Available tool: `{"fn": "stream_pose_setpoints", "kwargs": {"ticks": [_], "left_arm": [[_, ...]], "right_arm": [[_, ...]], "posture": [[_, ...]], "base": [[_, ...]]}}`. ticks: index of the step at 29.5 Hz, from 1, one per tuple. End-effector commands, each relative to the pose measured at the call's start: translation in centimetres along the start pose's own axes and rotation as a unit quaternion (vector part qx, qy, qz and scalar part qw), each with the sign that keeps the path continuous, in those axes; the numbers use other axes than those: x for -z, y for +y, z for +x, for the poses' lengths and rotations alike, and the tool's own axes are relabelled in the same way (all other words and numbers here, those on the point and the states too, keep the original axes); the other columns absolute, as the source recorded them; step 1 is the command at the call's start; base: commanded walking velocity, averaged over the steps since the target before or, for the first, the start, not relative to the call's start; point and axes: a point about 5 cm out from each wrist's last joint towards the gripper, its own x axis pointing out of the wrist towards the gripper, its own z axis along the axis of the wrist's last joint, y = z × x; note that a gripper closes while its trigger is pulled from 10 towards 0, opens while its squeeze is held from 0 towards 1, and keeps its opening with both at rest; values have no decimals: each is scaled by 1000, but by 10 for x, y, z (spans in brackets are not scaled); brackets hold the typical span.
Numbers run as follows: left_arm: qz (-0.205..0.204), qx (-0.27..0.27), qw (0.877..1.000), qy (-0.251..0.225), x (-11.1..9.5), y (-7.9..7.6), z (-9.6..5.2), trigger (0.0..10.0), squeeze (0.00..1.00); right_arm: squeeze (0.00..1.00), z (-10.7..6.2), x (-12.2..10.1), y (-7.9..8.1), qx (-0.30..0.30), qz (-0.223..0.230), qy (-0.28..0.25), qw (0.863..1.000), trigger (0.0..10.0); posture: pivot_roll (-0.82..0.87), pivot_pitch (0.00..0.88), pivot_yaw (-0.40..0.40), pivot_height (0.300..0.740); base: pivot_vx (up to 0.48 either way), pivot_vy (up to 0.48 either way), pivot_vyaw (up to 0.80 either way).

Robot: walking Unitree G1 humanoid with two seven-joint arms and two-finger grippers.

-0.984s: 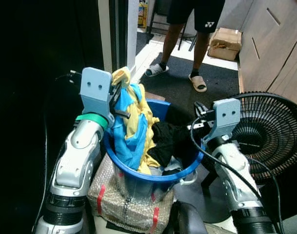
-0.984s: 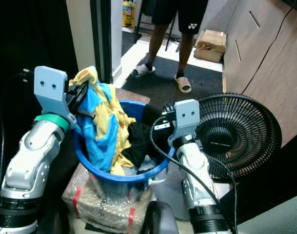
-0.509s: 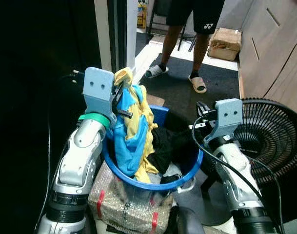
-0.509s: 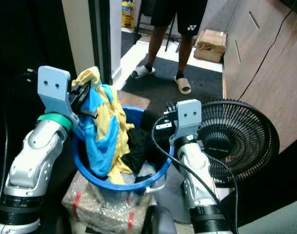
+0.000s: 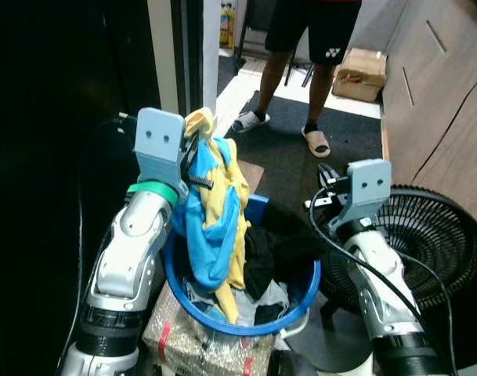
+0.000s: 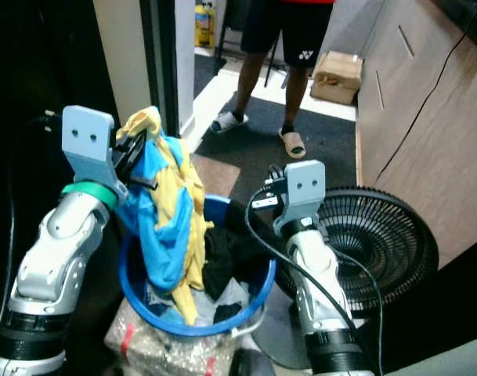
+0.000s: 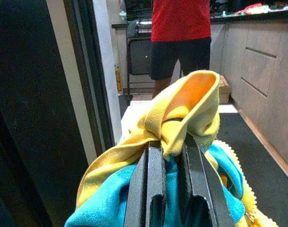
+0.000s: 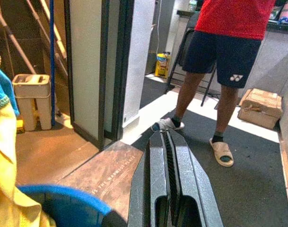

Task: Clothes washing

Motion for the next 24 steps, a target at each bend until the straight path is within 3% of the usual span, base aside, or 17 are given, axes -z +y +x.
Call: {"fn": "stream_pose_setpoints", "kwargs": {"ticks": [1, 24], "left_arm": [[2, 3, 1000, -23, -8, -3, 2, 10000, 0], [-11, 0, 1000, -9, -1, -4, 4, 10000, 0]], "right_arm": [[0, -1, 2, -3, 7, 0, 4, 1000, 10000], [0, 0, 2, -3, 8, -1, 1, 1000, 10000]], "posture": [[69, 0, -41, 670], [70, 0, -43, 735]], "base": [[0, 0, 0], [0, 0, 0]]}}
